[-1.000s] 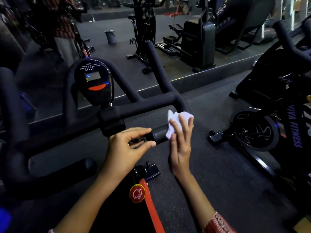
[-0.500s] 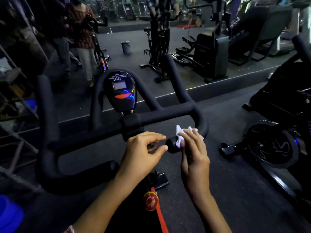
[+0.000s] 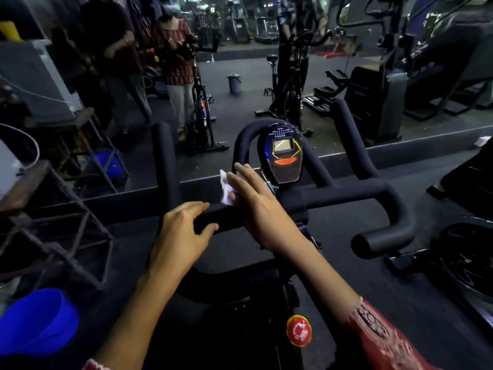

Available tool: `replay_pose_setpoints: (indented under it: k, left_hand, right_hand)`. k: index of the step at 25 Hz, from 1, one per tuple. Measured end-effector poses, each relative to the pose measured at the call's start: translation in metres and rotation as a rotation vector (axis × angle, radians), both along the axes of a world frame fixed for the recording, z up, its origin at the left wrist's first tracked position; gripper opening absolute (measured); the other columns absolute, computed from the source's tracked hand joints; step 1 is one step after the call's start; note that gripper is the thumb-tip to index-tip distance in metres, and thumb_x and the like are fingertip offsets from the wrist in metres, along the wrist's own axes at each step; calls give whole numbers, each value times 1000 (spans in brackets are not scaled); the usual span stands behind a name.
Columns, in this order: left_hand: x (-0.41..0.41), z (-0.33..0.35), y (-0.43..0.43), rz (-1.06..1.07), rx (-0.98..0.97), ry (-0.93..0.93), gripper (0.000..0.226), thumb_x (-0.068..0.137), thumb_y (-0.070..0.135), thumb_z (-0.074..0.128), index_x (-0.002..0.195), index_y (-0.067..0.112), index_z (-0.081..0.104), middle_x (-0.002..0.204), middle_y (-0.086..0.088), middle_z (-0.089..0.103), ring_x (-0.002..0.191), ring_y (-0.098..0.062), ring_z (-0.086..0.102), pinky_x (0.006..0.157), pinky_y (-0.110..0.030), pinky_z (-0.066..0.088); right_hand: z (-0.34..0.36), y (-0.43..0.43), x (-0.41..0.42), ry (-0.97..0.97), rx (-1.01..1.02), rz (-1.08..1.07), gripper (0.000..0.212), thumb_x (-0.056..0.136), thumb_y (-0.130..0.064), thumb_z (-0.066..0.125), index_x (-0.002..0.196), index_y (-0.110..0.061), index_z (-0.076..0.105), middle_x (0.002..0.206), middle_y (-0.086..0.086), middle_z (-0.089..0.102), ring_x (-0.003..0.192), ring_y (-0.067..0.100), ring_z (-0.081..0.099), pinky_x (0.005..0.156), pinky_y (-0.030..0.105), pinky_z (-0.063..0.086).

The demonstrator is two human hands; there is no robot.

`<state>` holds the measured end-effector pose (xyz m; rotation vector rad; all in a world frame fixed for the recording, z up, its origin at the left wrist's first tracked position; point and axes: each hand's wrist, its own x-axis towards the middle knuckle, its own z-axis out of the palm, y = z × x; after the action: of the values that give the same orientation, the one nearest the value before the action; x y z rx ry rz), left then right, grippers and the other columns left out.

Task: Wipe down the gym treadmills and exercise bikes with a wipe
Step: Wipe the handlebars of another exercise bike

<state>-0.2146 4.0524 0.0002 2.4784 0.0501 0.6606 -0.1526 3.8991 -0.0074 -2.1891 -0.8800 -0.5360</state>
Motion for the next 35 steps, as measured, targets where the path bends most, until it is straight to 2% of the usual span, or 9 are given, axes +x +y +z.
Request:
replay_pose_setpoints:
  k: [3,6,9,13,18,21,26,32,35]
  left_hand:
    - [0,-14,10,-71,-25,16,38,69,5,82,105,-3,70,105,-17,70,99,-29,66,95,-18,38]
    - [-1,-21,10,-99,-22,-39,38,68,1,82,103,-4,70,102,-17,71,94,-30,68,94,-41,49]
    - [3,-20,7,-160,-59,-68,43,68,4,82,108,-2,69,110,-14,69,100,-25,66,96,-23,42]
    - [12,-23,-9,-330,3,-47,51,73,14,75,121,3,63,130,-12,56,119,-24,53,108,-21,26]
    - [26,-26,-17,-339,57,-146,51,70,13,68,118,-3,63,127,-17,58,119,-29,50,108,-27,23]
    - [31,-26,-29,-370,85,-192,49,71,12,68,118,-3,63,124,-18,60,120,-31,51,108,-32,26]
    - [39,-24,-43,-447,219,-239,44,78,19,65,118,0,64,121,-15,64,111,-29,62,103,-34,35]
    - [55,-12,-79,-593,506,-335,41,85,21,50,116,-2,65,122,-15,63,113,-27,61,106,-35,34]
    - [68,-9,-101,-615,651,-354,42,83,22,48,110,-2,68,116,-16,66,108,-29,64,103,-36,38]
  right_hand:
    - [-17,8,16,-139,-267,-6,39,86,-10,54,121,7,60,137,26,49,129,48,42,104,50,41]
    - [-21,-10,8,-194,-302,166,38,94,-16,47,126,3,60,136,18,54,133,39,41,113,41,31]
    - [-15,-37,5,-141,-370,248,41,92,-6,51,132,-2,55,142,13,49,136,32,39,115,34,25]
    - [-3,-71,2,-171,-481,139,64,73,8,55,135,-7,54,144,8,47,135,27,40,113,28,27]
    - [14,-116,-1,-286,-523,-111,59,74,2,35,124,-6,64,133,12,58,122,32,54,80,40,58]
    - [12,-103,11,-365,-574,-13,54,81,-8,42,133,-5,55,142,13,48,133,32,44,107,42,39]
    - [-5,-111,35,-233,-607,241,50,100,-30,38,144,-6,39,151,9,36,144,29,24,115,44,28]
    - [3,-176,60,-36,-513,237,70,79,21,52,142,-7,41,150,6,33,140,21,29,113,33,26]
    - [10,-204,61,-209,-572,90,71,64,18,36,127,-2,59,137,11,52,126,34,50,100,45,45]
